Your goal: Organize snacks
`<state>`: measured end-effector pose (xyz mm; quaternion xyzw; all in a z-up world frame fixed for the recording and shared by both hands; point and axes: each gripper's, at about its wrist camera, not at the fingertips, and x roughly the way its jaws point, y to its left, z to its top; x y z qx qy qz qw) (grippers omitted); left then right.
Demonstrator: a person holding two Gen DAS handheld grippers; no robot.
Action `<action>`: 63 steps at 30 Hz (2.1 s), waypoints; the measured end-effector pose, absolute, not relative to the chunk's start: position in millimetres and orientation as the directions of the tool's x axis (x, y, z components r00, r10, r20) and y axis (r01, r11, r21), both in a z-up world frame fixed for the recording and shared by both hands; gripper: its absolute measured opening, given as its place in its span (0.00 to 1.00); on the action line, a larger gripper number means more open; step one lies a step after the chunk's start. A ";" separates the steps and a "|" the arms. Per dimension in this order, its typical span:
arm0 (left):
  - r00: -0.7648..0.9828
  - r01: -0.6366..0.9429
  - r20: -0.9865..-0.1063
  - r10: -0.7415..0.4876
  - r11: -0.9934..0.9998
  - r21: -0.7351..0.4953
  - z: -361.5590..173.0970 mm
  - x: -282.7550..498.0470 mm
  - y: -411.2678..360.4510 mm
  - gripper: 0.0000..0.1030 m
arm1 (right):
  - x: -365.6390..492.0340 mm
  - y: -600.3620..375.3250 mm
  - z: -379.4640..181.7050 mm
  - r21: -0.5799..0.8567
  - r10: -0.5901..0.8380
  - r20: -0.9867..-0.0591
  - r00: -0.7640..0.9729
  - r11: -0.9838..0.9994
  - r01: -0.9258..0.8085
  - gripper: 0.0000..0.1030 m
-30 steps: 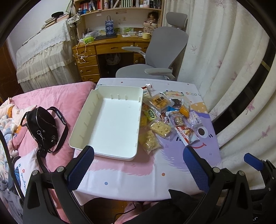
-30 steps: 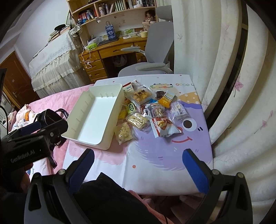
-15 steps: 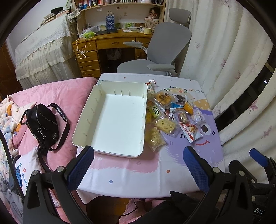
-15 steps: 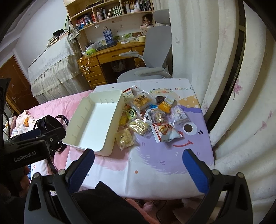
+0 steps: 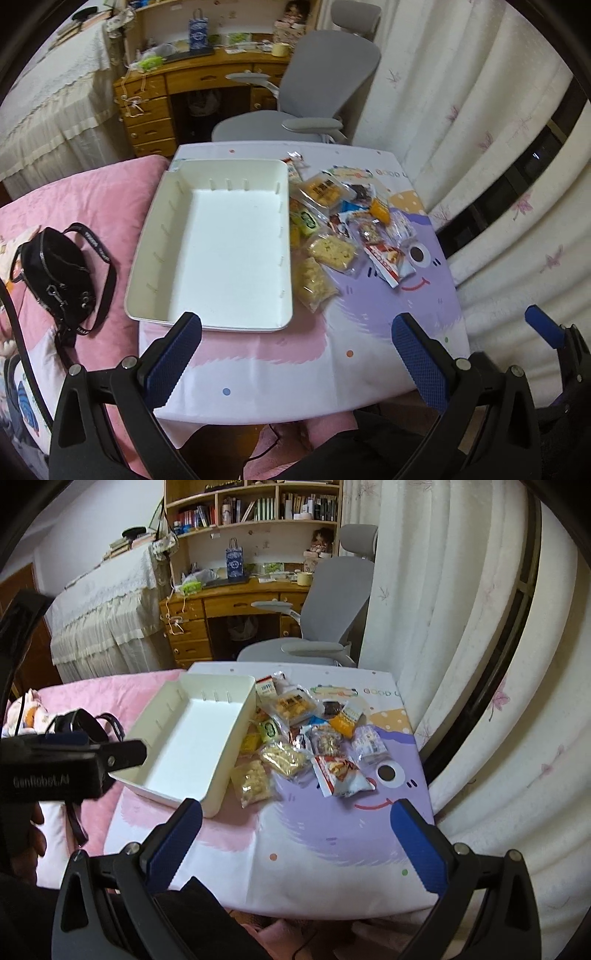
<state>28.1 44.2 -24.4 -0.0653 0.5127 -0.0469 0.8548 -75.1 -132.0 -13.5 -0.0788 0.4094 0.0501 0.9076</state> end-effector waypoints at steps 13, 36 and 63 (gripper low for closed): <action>0.382 0.058 -0.907 -0.176 0.984 -0.167 -50.9 56.3 27.1 0.99 | -66.1 -153.8 -38.5 -0.115 -0.026 -0.782 0.622 0.988 -0.103 0.99; 0.235 0.107 -0.972 -0.010 0.994 0.015 -91.1 195.5 -49.5 0.98 | 56.7 -207.6 -76.8 -0.051 0.078 -0.824 0.562 0.976 -0.210 0.99; -0.149 0.009 -0.988 0.047 0.999 0.046 -252.6 285.2 -77.5 0.98 | 148.3 -238.7 -203.7 0.194 0.248 -0.941 0.228 0.953 -0.233 0.96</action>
